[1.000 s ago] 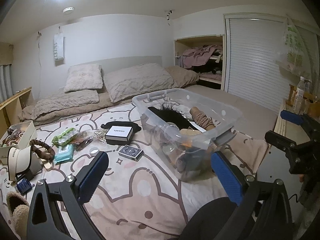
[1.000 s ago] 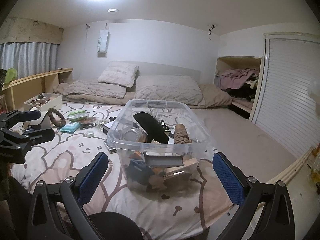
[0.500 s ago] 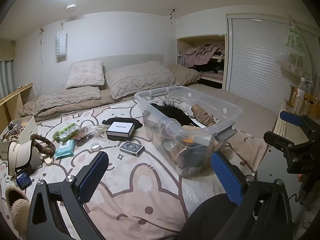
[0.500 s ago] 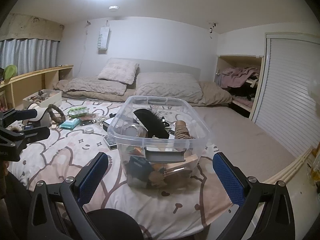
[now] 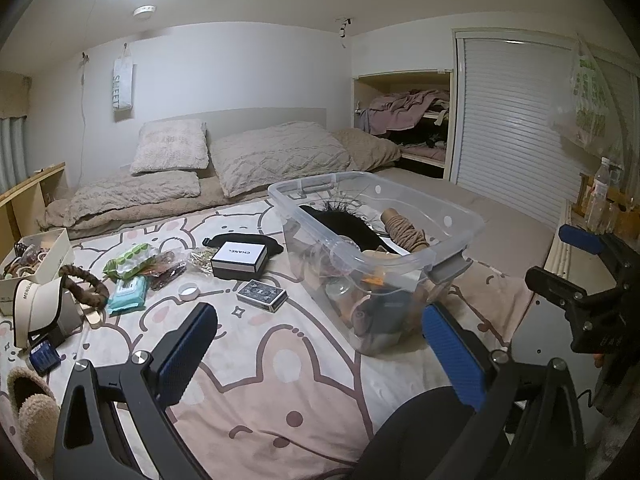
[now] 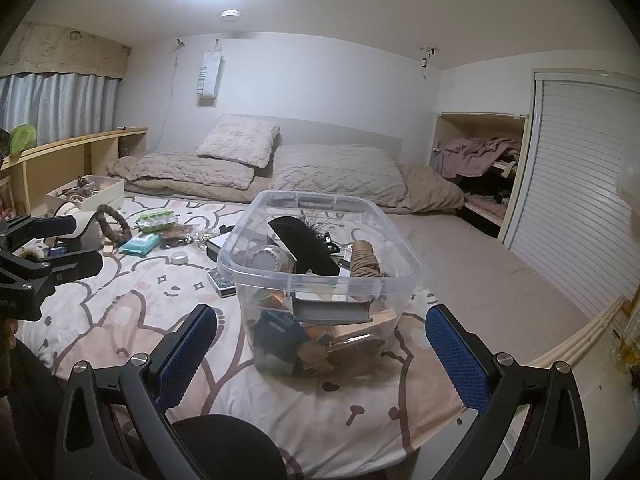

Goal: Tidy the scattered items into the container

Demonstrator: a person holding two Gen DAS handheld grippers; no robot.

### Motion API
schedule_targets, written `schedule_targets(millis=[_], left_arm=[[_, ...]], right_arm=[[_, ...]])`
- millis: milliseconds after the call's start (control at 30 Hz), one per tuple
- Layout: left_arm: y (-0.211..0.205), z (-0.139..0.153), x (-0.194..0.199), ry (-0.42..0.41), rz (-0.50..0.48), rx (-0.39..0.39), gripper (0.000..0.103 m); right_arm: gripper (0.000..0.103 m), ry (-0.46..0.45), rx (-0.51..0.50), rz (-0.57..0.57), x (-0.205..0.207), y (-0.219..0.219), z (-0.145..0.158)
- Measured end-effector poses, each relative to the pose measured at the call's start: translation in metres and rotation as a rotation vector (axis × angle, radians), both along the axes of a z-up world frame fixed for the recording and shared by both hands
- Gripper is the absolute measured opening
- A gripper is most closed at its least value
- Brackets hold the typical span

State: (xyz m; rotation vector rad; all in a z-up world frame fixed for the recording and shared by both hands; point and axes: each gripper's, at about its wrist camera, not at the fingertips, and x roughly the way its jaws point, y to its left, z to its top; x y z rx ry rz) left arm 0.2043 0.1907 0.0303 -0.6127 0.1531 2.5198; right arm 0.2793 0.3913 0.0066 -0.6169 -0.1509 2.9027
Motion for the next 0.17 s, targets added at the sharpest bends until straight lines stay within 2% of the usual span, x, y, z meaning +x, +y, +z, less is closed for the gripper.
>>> schedule_targets(millis=[167], left_arm=[[0.0020, -0.0006, 0.0026, 0.005, 0.001, -0.009, 0.103]], right_arm=[[0.103, 0.001, 0.001, 0.001, 0.0011, -0.0010, -0.0003]])
